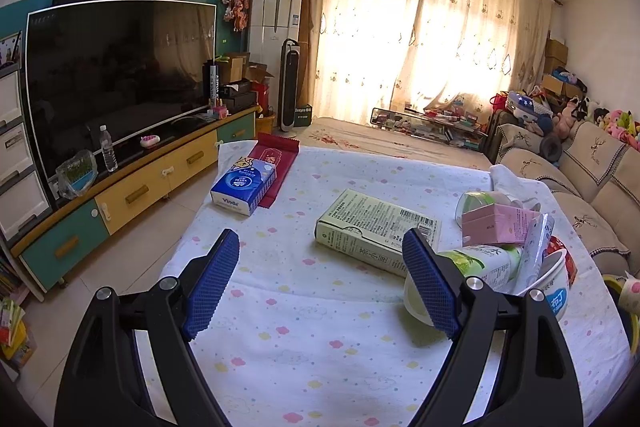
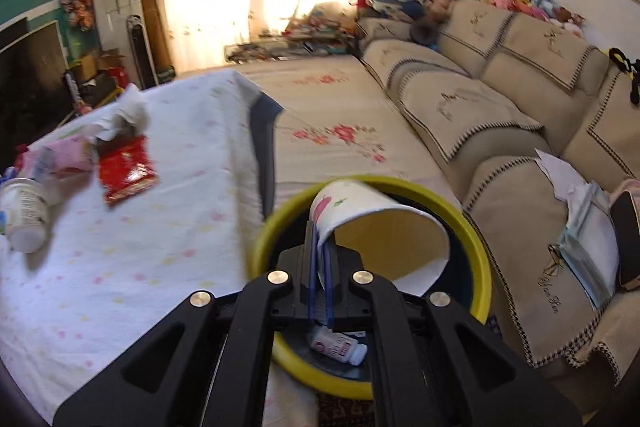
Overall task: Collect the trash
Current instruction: 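Move the paper cup with the right gripper into the bin and release, then reach the left gripper to the coconut water bottle and grasp it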
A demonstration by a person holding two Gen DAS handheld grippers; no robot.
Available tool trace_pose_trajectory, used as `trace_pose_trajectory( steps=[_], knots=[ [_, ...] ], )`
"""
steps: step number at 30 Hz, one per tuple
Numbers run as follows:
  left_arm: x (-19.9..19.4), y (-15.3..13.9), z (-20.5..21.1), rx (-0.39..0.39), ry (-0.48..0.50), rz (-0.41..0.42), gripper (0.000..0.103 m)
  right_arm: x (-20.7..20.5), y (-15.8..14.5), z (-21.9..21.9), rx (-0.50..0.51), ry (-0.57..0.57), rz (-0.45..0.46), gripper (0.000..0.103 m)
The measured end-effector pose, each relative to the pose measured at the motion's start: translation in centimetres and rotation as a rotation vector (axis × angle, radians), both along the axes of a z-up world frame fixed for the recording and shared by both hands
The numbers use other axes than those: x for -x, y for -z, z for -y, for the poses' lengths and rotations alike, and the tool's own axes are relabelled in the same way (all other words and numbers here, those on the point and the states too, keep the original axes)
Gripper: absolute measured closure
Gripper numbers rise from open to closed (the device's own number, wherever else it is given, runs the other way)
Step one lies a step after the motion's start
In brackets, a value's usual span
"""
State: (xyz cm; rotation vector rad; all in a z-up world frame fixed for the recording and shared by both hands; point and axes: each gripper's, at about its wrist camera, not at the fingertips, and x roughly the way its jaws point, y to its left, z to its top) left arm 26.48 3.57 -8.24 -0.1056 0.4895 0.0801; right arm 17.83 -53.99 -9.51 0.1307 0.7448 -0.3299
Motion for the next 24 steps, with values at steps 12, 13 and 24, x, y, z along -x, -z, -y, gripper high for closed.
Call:
trace_pose_trajectory(
  steps=[12,13,24],
  knots=[
    [-0.2,0.1,0.3,-0.014,0.005,-0.01,0.02,-1.2,2.3,2.3,-0.004,0.101,-0.059,0.092],
    [-0.1,0.0,0.3,-0.013,0.007,-0.009,0.02,-1.1,1.9,2.3,-0.016,0.106,-0.049,0.092],
    [0.3,-0.1,0.9,-0.018,0.051,0.017,0.02,-5.4,-4.1,-7.3,-0.064,-0.202,0.155,0.079]
  ],
)
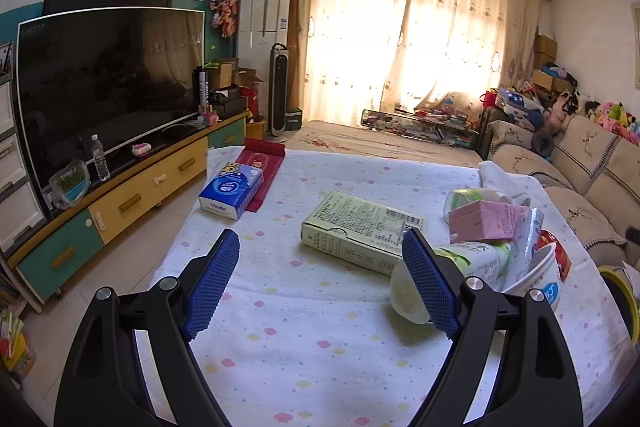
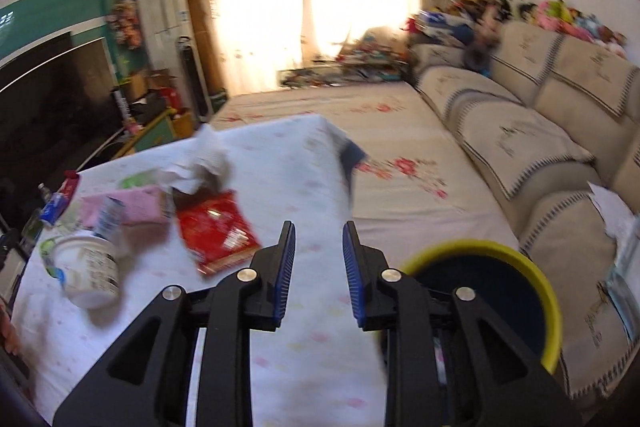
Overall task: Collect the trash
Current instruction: 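Reach the left gripper to the coconut water bottle and grasp it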
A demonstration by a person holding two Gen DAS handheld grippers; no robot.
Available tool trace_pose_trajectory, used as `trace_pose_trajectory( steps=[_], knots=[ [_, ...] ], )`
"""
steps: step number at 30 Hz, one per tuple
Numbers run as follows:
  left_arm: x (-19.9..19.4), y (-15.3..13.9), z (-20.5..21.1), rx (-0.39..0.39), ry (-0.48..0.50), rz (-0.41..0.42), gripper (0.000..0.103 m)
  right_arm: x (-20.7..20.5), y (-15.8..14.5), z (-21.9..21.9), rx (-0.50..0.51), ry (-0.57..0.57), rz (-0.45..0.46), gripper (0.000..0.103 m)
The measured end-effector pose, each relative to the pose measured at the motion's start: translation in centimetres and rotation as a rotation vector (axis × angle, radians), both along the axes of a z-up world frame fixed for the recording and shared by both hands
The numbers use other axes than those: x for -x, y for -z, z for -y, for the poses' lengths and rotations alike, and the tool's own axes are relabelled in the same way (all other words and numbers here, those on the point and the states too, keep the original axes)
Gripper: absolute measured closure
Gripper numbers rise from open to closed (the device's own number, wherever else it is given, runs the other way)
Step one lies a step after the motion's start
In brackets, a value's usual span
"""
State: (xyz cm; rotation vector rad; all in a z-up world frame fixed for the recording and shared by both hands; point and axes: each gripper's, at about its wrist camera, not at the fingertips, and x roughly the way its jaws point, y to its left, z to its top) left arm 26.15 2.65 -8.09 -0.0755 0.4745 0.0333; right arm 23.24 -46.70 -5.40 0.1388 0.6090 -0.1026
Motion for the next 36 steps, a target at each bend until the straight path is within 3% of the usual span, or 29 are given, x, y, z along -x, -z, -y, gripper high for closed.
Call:
trace_pose_trajectory(
  steps=[5,10,18,25,31,34,36],
  knots=[
    [-0.3,0.3,1.0,0.027,0.113,-0.03,0.021,-2.3,-0.1,-3.8,0.009,-0.087,0.027,0.079],
    [-2.0,1.7,2.8,0.058,0.238,-0.127,0.021,-3.3,1.5,-4.6,0.003,-0.103,-0.032,0.074],
    [-6.2,3.9,2.7,0.219,0.306,-0.297,0.02,-3.0,1.6,-4.4,-0.023,-0.123,-0.027,0.066],
    [-9.0,5.0,3.8,0.263,0.419,-0.364,0.016,-3.1,1.8,-4.6,-0.033,-0.143,-0.039,0.064],
    [-9.8,5.2,4.4,0.311,0.51,-0.34,0.016,-3.2,1.9,-4.8,-0.039,-0.151,-0.047,0.062],
    [-9.3,4.4,4.8,0.288,0.542,-0.288,0.027,-3.2,2.0,-4.8,-0.042,-0.154,-0.051,0.062],
    [-8.9,4.0,5.1,0.285,0.579,-0.264,0.041,-3.2,2.0,-4.8,-0.043,-0.155,-0.05,0.062]
  ],
)
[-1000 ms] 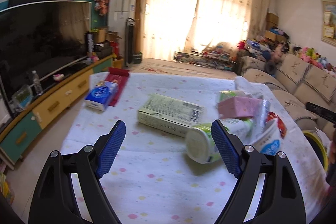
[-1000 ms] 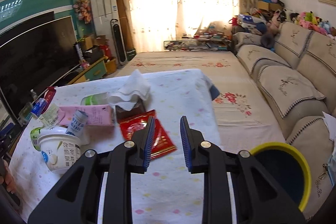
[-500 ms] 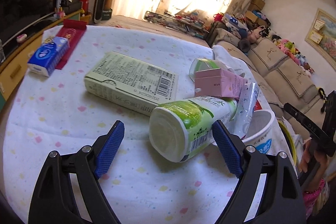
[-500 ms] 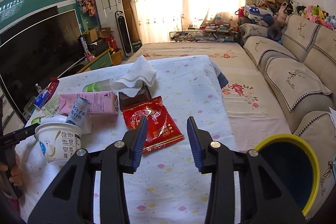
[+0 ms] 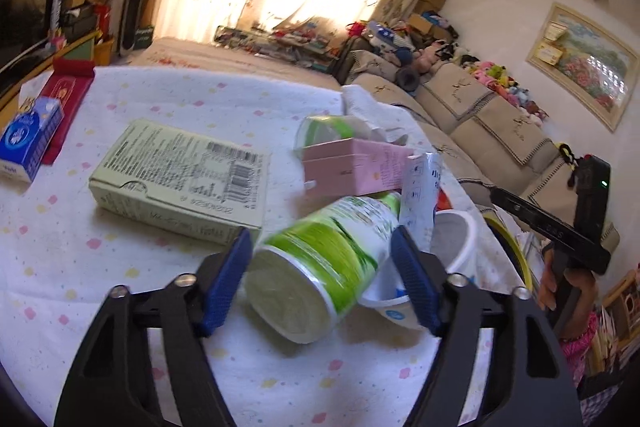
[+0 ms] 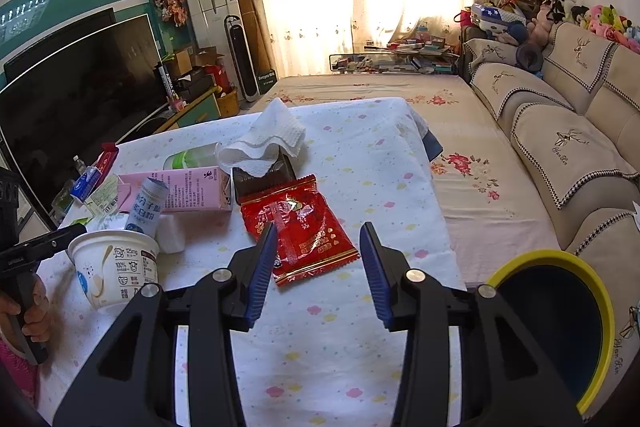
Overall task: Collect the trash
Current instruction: 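Reach the left gripper to the coconut water bottle and grasp it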
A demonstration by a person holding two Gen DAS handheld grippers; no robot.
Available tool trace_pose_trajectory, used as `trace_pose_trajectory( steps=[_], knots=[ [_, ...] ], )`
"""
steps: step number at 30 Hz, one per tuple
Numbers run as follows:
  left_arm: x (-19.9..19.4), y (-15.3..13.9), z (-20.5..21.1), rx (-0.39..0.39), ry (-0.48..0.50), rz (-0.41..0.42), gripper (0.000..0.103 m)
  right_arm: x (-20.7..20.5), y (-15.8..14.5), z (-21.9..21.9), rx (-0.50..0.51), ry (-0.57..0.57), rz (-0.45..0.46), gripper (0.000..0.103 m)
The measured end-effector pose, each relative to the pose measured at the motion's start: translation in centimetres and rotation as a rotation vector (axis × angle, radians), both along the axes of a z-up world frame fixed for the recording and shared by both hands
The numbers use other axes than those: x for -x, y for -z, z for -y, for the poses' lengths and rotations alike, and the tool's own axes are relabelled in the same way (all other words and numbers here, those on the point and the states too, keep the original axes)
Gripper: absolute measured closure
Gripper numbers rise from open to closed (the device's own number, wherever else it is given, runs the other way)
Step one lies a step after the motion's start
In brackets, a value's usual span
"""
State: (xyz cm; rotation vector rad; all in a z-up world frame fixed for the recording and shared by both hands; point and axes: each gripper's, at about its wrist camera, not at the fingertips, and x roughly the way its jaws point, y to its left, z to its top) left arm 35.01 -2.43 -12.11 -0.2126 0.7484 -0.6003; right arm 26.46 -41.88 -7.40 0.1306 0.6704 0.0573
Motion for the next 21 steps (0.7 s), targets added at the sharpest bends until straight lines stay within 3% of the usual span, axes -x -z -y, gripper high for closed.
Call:
trace_pose_trajectory(
  steps=[5,11,17,21],
  knots=[
    [0.8,-0.5,0.7,-0.061,0.03,0.037,0.042,-0.1,0.2,-0.1,0.0,-0.003,-0.007,0.062],
    [2.0,-0.7,1.7,-0.209,0.099,0.106,0.029,-0.1,0.4,0.0,-0.009,-0.012,-0.019,0.059],
    [3.2,-1.1,2.3,-0.314,0.187,0.162,0.028,-0.1,0.4,-0.1,-0.01,-0.017,-0.023,0.058],
    [2.7,-1.1,2.8,-0.339,0.228,0.174,0.034,-0.3,0.6,-0.3,-0.008,-0.02,-0.034,0.058]
  ],
)
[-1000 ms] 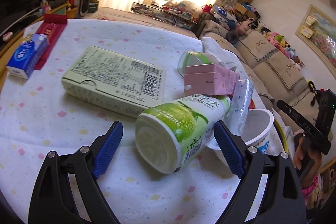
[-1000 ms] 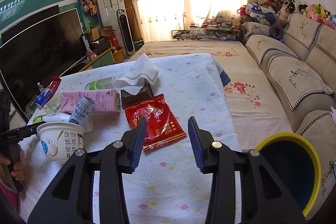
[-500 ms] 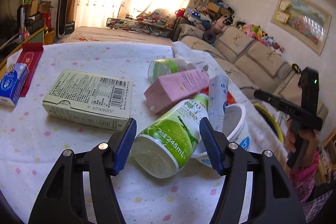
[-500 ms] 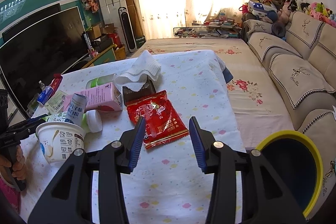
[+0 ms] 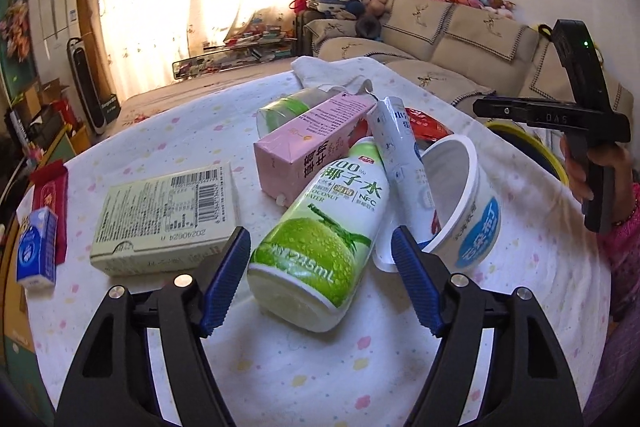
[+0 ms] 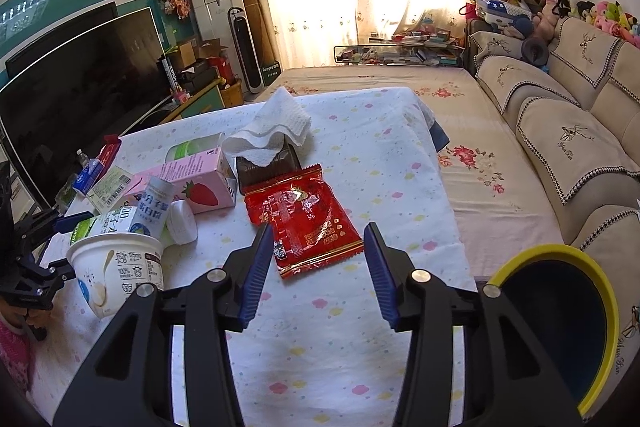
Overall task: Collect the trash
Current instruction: 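Reach the left gripper to the coconut water bottle and grasp it, then carry the coconut water bottle with the left gripper into the bin and release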
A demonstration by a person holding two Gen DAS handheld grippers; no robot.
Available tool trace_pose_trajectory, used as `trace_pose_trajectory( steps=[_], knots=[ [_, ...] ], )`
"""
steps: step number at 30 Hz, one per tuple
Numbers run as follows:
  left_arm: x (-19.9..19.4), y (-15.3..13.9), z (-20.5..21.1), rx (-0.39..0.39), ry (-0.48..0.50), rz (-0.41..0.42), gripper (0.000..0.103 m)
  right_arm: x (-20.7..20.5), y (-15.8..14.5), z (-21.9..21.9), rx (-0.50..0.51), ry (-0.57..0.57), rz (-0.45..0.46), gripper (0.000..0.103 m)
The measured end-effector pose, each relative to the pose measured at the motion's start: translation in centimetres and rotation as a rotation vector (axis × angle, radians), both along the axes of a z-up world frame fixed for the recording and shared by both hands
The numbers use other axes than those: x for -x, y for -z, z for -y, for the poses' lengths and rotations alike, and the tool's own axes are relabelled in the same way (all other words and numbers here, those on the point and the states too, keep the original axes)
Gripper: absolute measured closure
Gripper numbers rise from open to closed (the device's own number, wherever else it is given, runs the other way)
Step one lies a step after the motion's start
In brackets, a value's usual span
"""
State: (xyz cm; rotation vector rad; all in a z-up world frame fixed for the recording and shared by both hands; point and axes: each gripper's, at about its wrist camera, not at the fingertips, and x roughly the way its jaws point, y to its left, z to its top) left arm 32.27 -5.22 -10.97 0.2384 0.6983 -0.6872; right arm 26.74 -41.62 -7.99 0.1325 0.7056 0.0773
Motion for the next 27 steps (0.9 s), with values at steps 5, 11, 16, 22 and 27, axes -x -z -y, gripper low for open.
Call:
trace_pose_trajectory(
  steps=[5,11,16,22,27],
  knots=[
    [-1.3,0.3,1.2,-0.044,0.052,-0.02,0.038,0.0,0.2,-0.2,0.003,-0.007,-0.008,0.058],
    [-2.0,1.2,2.6,-0.085,0.087,-0.04,0.042,-0.1,0.3,-0.5,0.013,-0.02,-0.018,0.056],
    [-1.2,0.7,2.4,-0.064,0.051,-0.026,0.047,0.0,0.4,-0.8,0.018,-0.029,-0.021,0.056],
    [1.9,-1.0,0.6,-0.037,-0.069,0.021,0.052,-0.1,0.4,-0.6,0.013,-0.024,-0.018,0.056],
    [5.1,-2.9,-1.2,-0.021,-0.176,0.089,0.052,-0.1,0.5,-0.7,0.018,-0.027,-0.021,0.056]
  ],
)
